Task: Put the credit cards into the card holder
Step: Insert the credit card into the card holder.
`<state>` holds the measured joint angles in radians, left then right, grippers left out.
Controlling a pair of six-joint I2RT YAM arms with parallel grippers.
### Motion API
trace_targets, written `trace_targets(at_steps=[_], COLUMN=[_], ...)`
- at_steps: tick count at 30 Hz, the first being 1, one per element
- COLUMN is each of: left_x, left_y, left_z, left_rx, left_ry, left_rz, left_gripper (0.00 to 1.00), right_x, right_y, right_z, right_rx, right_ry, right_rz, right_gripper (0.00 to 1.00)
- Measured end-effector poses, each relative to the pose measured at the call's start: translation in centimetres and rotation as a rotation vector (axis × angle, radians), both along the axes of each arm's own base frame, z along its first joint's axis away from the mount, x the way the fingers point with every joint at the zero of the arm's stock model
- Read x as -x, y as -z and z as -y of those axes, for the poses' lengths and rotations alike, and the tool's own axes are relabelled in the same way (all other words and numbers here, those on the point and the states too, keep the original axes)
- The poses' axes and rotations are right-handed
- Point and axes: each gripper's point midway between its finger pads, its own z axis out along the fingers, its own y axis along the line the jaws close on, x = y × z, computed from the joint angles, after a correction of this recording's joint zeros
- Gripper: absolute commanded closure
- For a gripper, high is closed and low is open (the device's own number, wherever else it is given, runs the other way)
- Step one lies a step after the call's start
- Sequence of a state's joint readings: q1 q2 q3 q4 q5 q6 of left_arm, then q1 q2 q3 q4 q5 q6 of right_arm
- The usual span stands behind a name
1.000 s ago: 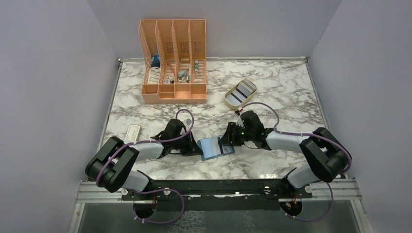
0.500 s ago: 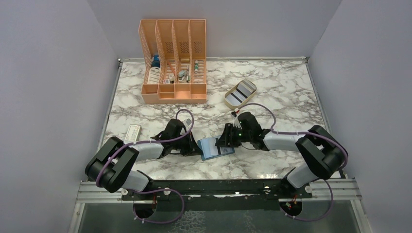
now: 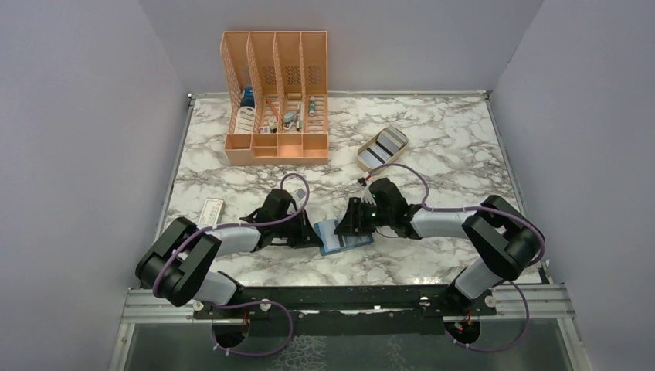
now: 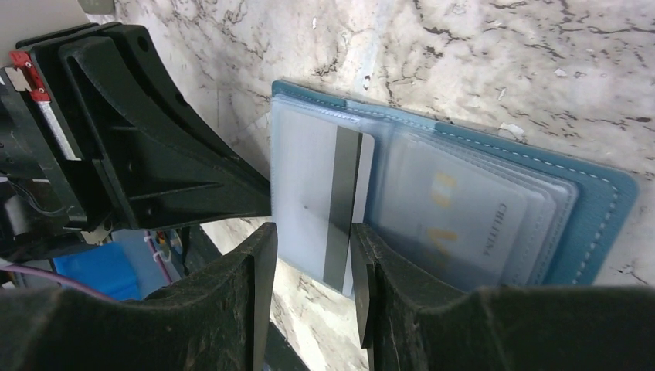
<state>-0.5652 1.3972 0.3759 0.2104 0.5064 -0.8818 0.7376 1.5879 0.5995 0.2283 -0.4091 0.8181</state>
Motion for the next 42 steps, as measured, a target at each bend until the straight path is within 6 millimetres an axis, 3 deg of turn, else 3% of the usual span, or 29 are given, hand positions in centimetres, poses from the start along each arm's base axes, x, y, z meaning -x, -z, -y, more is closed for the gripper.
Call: trace_targets(at_steps=[13, 20, 26, 29, 34, 39, 42], left_x=[-1.1, -2.7, -4.8, -5.5, -5.7, -6.0, -6.6], left_y=[-0.2, -0.9, -3.3, -4.8, -6.7, -8.6, -10.0], left_z=[0.2, 0.4, 0.9, 0.8, 0.0, -0.6, -0.4], left_rx=[-0.039, -0.071, -0.078, -0.079, -0.088, -0.110, -0.113], left_ry=[0.014, -0.007, -0.030, -0.049, -0.073, -0.074, -0.064], left_rz=[0.015, 0.049, 0.109, 0.153, 0.220, 0.276, 0.307], left_gripper=[0.96, 0.76, 0.62, 0.53, 0.39, 0.05, 0.01], right_x=[0.0, -0.4, -2.9, -3.8, -7.3, -10.4, -12.5], right_y=[-0.4, -0.6, -4.9, -6.8, -10.1, -12.9, -14.2], right_z=[-0.2, -0.2, -0.9, -0.6, 0.9, 2.3, 3.1], right_rx=[-0.003, 0.026, 0.020, 0.025, 0.137, 0.238, 0.286], right_ry=[-0.016, -0.020, 0.007, 0.029, 0.104, 0.160, 0.197], right_rz=[0.030, 0.040, 0.160, 0.230, 0.385, 0.512, 0.573], right_gripper=[0.60, 0.60, 0.59, 0.59, 0.59, 0.59, 0.59])
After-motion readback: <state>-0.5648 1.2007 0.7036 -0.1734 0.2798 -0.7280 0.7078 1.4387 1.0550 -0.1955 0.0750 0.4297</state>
